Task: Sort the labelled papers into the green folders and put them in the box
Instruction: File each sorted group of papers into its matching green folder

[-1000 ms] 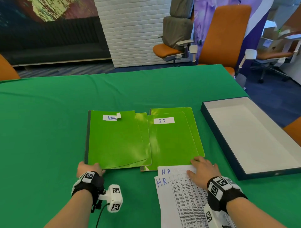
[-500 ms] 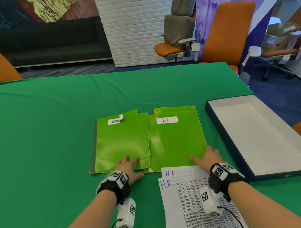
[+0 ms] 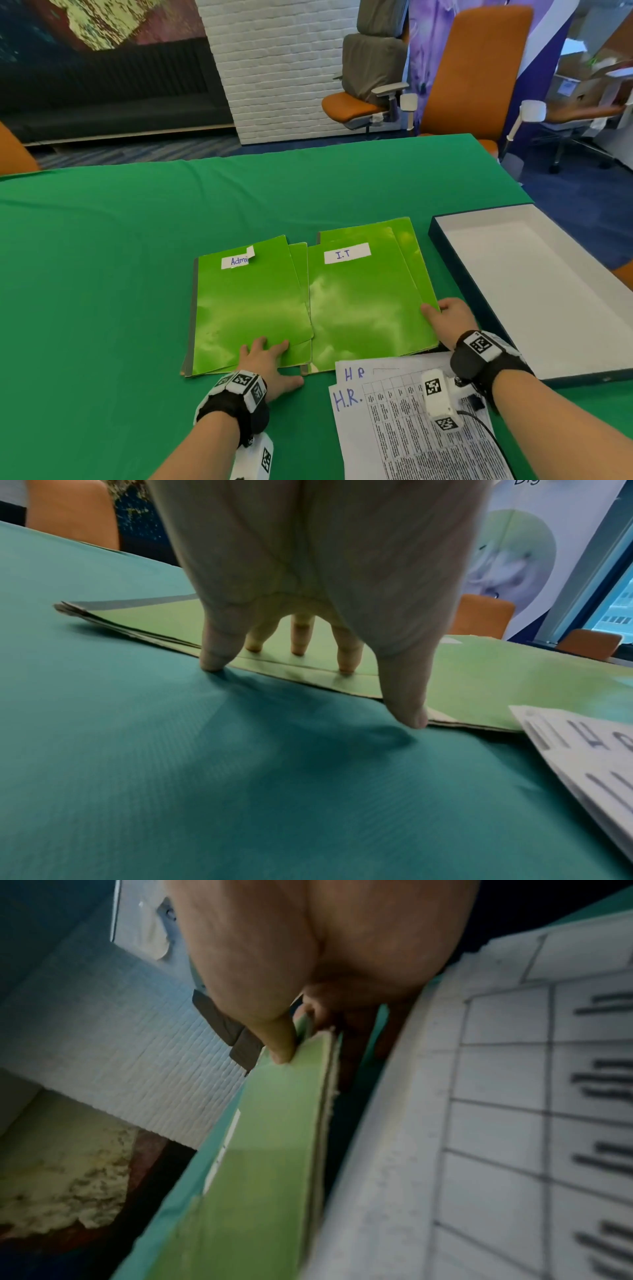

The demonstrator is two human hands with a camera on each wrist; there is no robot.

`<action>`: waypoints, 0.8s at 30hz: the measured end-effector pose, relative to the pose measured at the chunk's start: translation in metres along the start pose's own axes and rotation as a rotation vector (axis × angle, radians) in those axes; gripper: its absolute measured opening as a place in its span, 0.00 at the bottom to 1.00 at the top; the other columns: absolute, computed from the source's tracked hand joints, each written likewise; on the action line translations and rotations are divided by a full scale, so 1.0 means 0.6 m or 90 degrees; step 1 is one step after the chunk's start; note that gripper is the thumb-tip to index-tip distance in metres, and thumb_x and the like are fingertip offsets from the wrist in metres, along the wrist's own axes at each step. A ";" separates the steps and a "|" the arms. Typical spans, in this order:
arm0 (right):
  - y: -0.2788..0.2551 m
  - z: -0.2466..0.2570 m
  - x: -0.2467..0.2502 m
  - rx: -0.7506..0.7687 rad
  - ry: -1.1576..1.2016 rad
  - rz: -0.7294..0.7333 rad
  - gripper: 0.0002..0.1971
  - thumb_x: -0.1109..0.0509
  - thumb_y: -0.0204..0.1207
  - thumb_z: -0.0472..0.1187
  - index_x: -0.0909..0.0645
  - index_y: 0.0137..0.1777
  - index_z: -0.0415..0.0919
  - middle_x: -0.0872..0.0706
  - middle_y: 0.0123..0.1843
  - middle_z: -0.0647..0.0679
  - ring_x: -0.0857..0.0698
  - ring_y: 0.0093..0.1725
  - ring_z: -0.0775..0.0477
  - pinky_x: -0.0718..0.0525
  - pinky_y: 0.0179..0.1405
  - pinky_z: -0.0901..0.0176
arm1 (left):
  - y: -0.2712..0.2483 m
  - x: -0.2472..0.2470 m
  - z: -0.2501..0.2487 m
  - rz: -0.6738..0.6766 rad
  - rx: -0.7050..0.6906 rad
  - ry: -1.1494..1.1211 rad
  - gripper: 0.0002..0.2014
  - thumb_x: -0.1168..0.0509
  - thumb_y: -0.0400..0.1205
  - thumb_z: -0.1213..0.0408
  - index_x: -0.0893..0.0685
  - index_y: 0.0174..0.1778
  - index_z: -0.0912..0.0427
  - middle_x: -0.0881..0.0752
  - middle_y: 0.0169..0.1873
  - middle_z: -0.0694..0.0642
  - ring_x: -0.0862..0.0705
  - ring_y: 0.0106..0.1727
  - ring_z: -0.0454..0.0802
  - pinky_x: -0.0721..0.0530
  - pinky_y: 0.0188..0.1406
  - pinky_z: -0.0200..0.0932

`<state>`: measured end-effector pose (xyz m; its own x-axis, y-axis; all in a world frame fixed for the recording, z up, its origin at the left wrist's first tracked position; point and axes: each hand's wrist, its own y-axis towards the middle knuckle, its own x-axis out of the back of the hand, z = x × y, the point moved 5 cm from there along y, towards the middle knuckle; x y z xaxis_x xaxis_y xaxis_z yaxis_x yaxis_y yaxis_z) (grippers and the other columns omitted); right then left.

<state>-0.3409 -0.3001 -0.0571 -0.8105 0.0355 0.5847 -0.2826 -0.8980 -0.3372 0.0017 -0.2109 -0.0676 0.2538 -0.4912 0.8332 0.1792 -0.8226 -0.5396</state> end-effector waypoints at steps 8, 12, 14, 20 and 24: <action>-0.016 0.059 0.025 0.133 0.247 -0.036 0.20 0.34 0.78 0.32 0.20 0.68 0.49 0.13 0.62 0.47 0.13 0.56 0.44 0.15 0.59 0.39 | 0.000 0.005 -0.006 -0.005 0.004 0.001 0.42 0.34 0.70 0.34 0.41 0.79 0.39 0.45 0.81 0.57 0.46 0.80 0.65 0.40 0.79 0.61; -0.027 0.094 0.057 0.147 0.348 -0.069 0.21 0.38 0.82 0.31 0.23 0.71 0.49 0.18 0.65 0.49 0.13 0.49 0.43 0.10 0.44 0.42 | -0.002 0.005 -0.007 0.000 0.004 0.002 0.42 0.35 0.71 0.34 0.42 0.79 0.39 0.46 0.81 0.57 0.47 0.81 0.65 0.41 0.79 0.61; -0.036 0.110 0.077 0.181 0.357 -0.087 0.22 0.39 0.82 0.31 0.24 0.72 0.50 0.20 0.67 0.50 0.14 0.44 0.48 0.10 0.43 0.46 | -0.003 0.005 -0.006 0.007 0.003 0.003 0.42 0.35 0.71 0.35 0.43 0.80 0.39 0.47 0.81 0.56 0.48 0.81 0.65 0.41 0.79 0.62; -0.073 0.145 0.125 0.297 0.371 -0.140 0.21 0.38 0.82 0.30 0.24 0.72 0.49 0.20 0.69 0.50 0.16 0.44 0.60 0.10 0.41 0.59 | -0.013 0.006 -0.006 0.022 -0.002 0.028 0.42 0.37 0.73 0.36 0.48 0.81 0.38 0.50 0.82 0.55 0.51 0.82 0.65 0.42 0.79 0.62; -0.098 0.155 0.161 0.317 0.455 -0.183 0.20 0.39 0.82 0.30 0.23 0.71 0.46 0.19 0.65 0.56 0.15 0.45 0.69 0.10 0.44 0.60 | -0.019 0.003 -0.007 0.043 0.003 0.051 0.41 0.40 0.75 0.35 0.53 0.81 0.37 0.56 0.83 0.54 0.55 0.82 0.68 0.46 0.79 0.63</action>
<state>-0.3547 -0.2846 0.0881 -0.9144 0.4012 -0.0542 -0.4034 -0.8918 0.2048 -0.0040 -0.2038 -0.0596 0.1880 -0.5674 0.8017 0.1688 -0.7854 -0.5955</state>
